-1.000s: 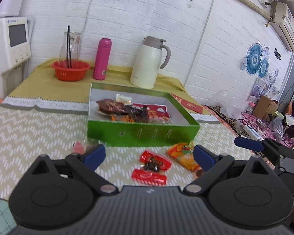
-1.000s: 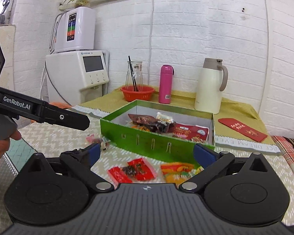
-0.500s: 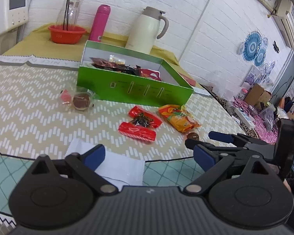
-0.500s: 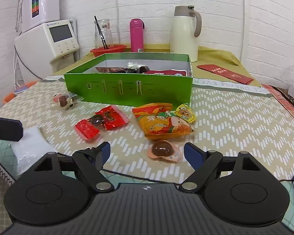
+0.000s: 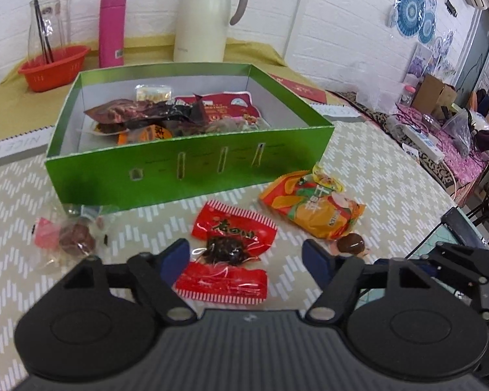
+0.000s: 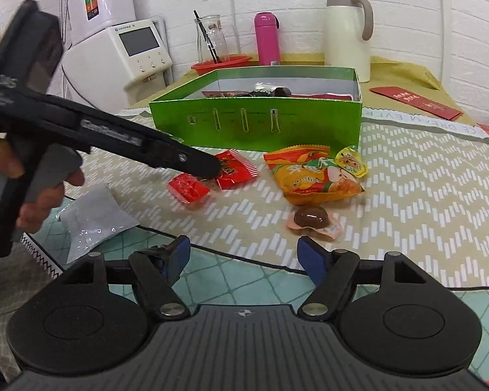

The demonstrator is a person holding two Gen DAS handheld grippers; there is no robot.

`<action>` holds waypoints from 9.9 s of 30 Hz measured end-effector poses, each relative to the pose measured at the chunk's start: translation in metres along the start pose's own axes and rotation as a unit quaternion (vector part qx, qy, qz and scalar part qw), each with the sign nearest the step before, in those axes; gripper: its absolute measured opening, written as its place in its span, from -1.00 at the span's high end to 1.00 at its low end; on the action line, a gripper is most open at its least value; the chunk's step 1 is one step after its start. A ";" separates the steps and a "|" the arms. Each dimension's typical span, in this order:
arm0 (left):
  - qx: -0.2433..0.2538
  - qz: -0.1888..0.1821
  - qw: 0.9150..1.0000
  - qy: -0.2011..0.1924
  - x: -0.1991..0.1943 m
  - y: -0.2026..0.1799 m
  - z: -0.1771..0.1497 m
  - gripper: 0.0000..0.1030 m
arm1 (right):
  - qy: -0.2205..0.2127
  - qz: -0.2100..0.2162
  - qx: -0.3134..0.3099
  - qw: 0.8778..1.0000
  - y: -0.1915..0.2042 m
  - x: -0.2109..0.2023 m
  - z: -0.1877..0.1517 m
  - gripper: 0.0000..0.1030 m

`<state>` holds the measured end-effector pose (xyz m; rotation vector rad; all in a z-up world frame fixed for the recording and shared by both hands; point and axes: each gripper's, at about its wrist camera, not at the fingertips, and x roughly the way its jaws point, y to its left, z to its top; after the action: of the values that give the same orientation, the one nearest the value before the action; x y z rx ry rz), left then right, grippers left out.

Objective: Organize snacks

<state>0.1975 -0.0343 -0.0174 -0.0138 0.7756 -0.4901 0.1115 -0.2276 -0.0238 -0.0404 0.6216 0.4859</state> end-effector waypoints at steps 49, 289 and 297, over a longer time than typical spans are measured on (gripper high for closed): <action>-0.012 0.005 0.999 -0.045 -0.025 -0.002 -0.020 0.56 | -0.036 -0.039 -0.020 0.998 0.003 -0.003 0.017 -0.13; -0.131 0.016 0.985 -0.113 -0.096 0.002 -0.077 -0.99 | -0.046 -0.104 0.178 0.977 -0.057 0.041 0.029 -1.00; -0.107 -0.012 0.990 -0.096 -0.083 -0.005 -0.063 -0.99 | -0.020 -0.025 0.133 0.991 -0.048 0.026 0.019 -0.12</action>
<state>0.1026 0.0067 -0.0063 -0.2664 0.6370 -0.4193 0.1621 -0.2560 -0.0281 0.2046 0.6401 0.3510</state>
